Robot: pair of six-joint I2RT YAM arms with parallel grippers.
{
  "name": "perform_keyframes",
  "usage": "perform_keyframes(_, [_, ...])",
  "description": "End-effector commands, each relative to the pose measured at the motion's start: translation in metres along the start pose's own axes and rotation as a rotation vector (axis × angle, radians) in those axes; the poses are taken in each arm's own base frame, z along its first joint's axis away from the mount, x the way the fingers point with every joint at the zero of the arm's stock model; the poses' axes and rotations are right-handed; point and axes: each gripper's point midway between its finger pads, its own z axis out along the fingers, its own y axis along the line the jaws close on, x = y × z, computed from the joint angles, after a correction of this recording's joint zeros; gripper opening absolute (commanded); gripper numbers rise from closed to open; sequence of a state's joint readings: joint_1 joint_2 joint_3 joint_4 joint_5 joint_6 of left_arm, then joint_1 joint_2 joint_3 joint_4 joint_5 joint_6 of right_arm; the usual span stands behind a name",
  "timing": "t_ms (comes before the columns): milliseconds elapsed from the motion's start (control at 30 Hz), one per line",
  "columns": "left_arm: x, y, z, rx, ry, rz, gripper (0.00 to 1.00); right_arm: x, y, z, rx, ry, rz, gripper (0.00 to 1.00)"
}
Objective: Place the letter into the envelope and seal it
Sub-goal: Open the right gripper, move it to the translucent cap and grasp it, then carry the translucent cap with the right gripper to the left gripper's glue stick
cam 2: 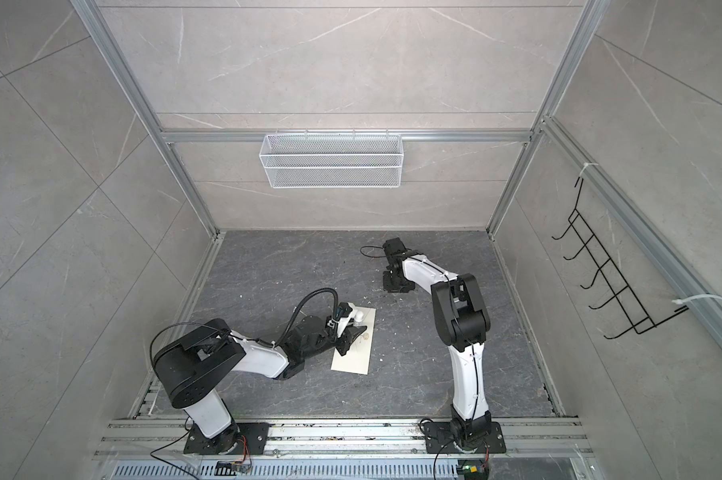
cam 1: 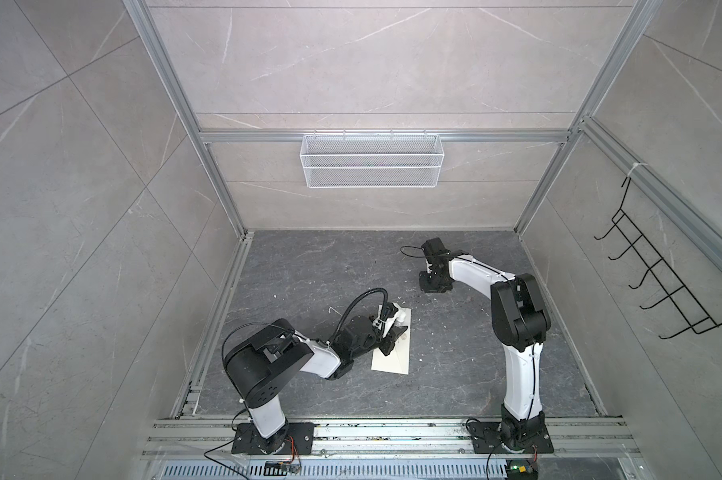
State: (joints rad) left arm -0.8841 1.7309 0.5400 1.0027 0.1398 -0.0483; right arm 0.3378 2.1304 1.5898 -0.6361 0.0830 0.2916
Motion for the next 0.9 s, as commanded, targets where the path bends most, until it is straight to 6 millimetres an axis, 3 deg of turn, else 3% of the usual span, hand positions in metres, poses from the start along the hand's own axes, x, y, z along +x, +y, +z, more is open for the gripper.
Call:
perform_keyframes(0, [-0.028,-0.002,0.002,0.006,-0.093,0.02,0.0,0.0,-0.003,-0.003,0.015,0.006,-0.008,0.26])
perform_keyframes(200, [-0.03,-0.003,0.0,0.01,-0.099,0.031,0.0,-0.004,0.002,-0.034,-0.034,-0.045,-0.008,0.23])
perform_keyframes(433, [-0.035,-0.005,-0.008,0.011,-0.104,0.067,0.0,0.003,0.016,-0.097,-0.178,-0.124,-0.02,0.22])
perform_keyframes(667, [-0.037,-0.016,-0.018,0.062,-0.082,0.138,0.0,0.035,0.043,-0.185,-0.421,-0.192,-0.098,0.2])
perform_keyframes(867, [-0.043,-0.024,-0.028,0.098,-0.067,0.176,0.0,0.079,0.074,-0.235,-0.631,-0.18,-0.194,0.2])
